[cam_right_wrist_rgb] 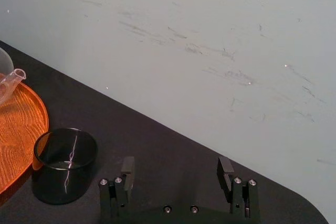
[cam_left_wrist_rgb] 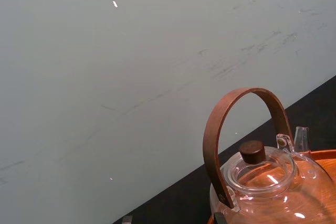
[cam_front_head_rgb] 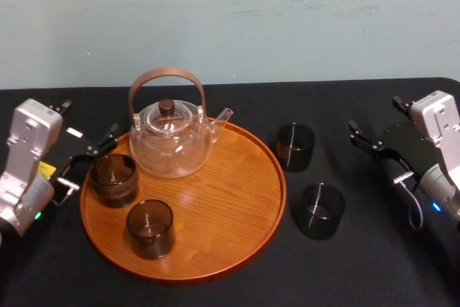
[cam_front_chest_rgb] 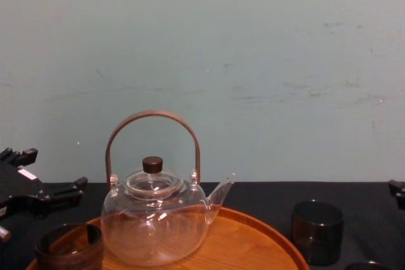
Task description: Pick up the glass from the table and place it on the tray.
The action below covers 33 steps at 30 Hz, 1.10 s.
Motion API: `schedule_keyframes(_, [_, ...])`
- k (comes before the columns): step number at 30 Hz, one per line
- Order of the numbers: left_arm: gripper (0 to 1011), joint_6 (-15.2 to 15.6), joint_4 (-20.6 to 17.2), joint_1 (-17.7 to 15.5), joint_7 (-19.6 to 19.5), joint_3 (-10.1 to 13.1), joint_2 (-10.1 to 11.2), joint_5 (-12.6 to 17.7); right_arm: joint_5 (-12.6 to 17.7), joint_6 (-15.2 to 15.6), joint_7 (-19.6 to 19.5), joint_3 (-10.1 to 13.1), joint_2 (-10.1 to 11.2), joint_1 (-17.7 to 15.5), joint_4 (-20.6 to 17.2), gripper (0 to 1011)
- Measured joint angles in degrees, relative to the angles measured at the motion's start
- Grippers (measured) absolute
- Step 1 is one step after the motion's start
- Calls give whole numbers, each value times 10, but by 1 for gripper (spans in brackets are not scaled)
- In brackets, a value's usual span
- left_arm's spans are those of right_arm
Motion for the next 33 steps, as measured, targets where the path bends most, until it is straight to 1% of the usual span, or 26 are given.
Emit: schedule_keyframes(33, [1001, 0, 0, 0, 0, 0, 0, 0, 0, 0, 0, 0, 0, 0, 0, 1002])
